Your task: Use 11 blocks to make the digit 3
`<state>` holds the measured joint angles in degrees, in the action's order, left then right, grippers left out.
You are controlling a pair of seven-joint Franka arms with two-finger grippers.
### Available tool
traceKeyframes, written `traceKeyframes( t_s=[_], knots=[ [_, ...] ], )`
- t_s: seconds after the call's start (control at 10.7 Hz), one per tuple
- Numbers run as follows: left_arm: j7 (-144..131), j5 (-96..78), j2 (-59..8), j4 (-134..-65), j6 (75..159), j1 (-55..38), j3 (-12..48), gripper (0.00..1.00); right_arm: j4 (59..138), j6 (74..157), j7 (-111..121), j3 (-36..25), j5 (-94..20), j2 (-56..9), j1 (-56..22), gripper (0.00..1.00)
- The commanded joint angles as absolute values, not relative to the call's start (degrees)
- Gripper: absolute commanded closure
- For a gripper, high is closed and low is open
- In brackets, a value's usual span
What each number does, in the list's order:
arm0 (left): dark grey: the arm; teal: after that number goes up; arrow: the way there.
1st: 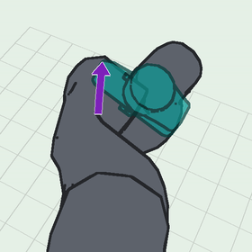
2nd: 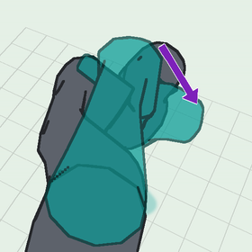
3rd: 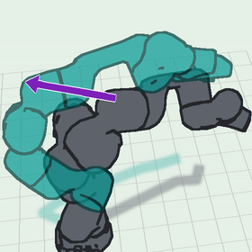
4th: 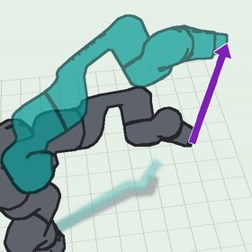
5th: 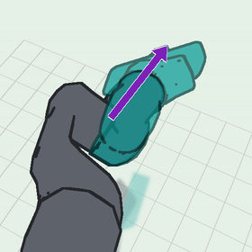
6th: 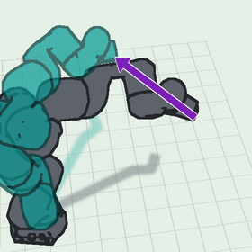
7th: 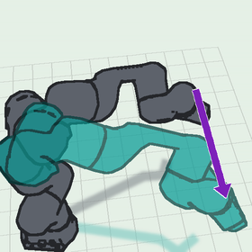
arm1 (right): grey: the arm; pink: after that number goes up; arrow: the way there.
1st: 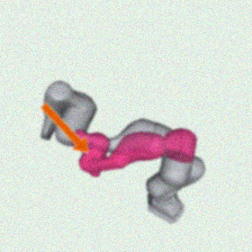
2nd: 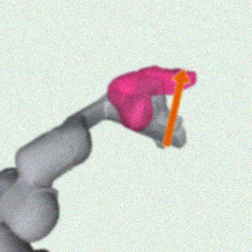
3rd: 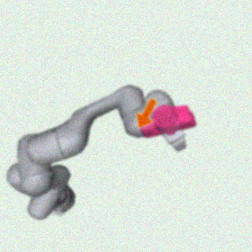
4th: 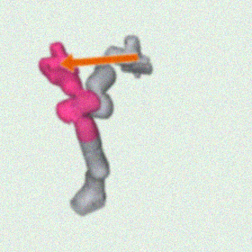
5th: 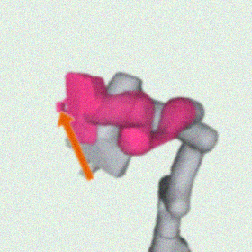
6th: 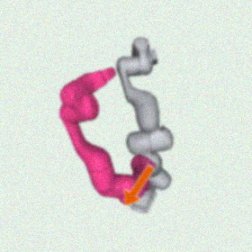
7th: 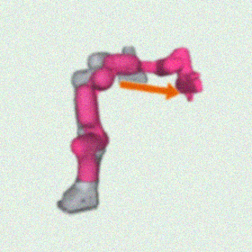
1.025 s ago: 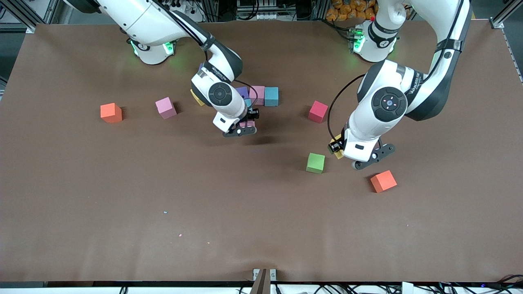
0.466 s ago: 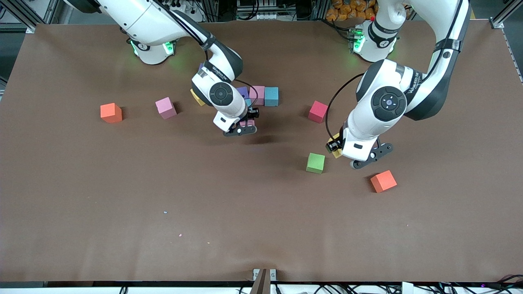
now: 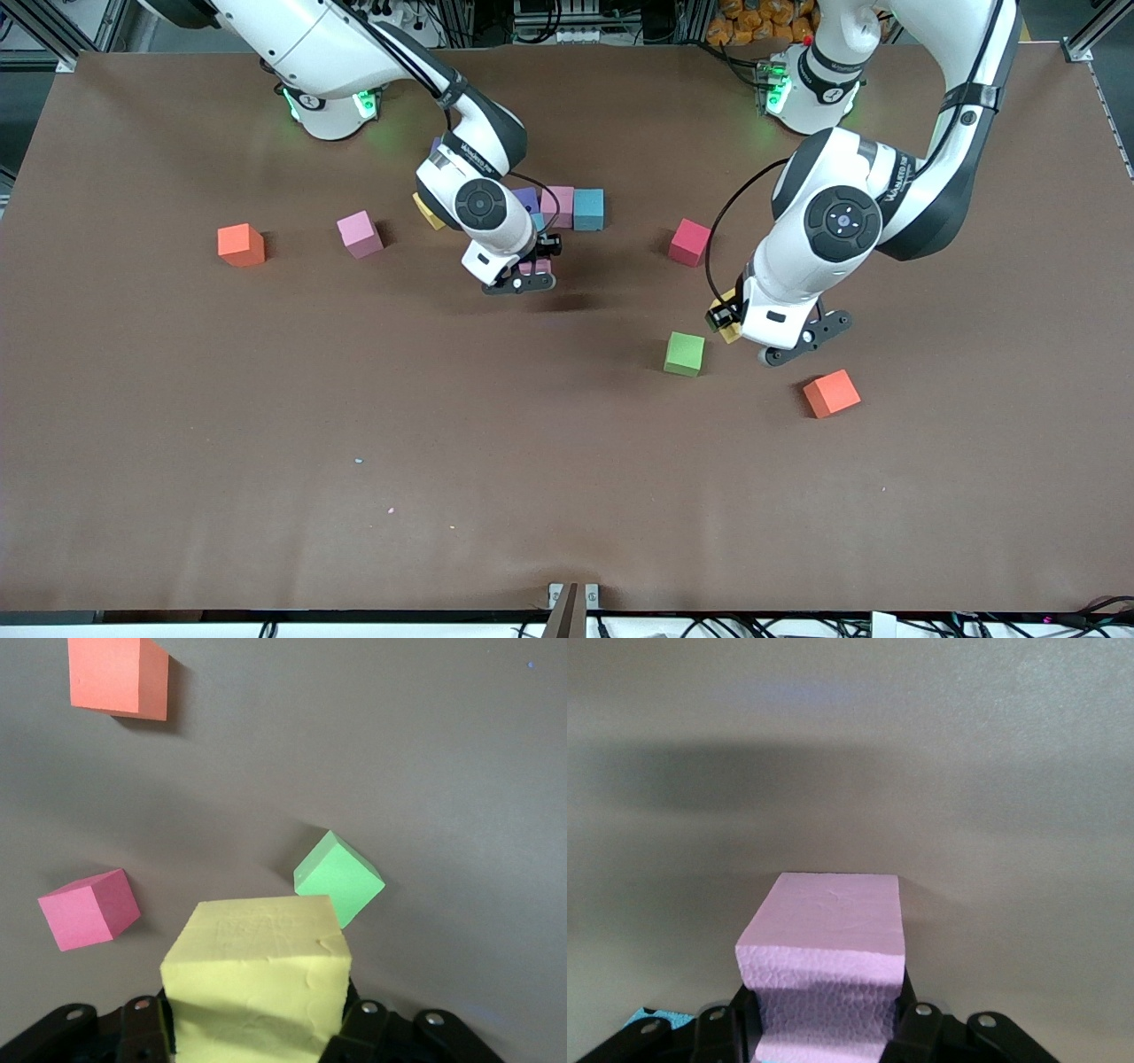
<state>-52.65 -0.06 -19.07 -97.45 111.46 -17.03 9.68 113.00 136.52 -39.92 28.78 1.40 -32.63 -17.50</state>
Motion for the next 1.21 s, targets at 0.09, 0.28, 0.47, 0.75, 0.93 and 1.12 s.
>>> traceKeyframes(
  t_s=[0.09,0.28,0.47,0.75,0.93,1.12],
  knots=[
    [-51.1,-1.3,-18.1,-97.1,111.0,-17.2,10.2,0.83,113.6,135.8,-41.6,28.5,2.5,-34.2,-18.2,0.96],
    [-51.1,-1.2,-18.3,-97.0,111.0,-17.2,10.3,0.83,113.6,135.8,-41.5,28.5,2.6,-34.2,-18.1,0.79],
    [-51.2,-1.3,-18.4,-97.0,111.0,-17.6,10.4,0.84,113.6,135.7,-41.5,28.5,2.6,-34.2,-18.0,0.79],
    [-51.2,-1.4,-18.5,-97.0,111.1,-17.9,10.6,0.84,113.6,135.3,-41.6,28.5,3.4,-34.1,-17.8,1.0],
    [-51.3,-1.4,-18.5,-97.0,111.1,-18.0,10.6,0.84,113.6,135.3,-41.6,28.5,3.9,-34.1,-17.8,1.0],
    [-51.8,-1.5,-18.5,-97.0,111.2,-18.0,10.7,0.84,113.6,134.7,-41.6,28.4,4.7,-34.0,-17.7,1.0]
  ],
)
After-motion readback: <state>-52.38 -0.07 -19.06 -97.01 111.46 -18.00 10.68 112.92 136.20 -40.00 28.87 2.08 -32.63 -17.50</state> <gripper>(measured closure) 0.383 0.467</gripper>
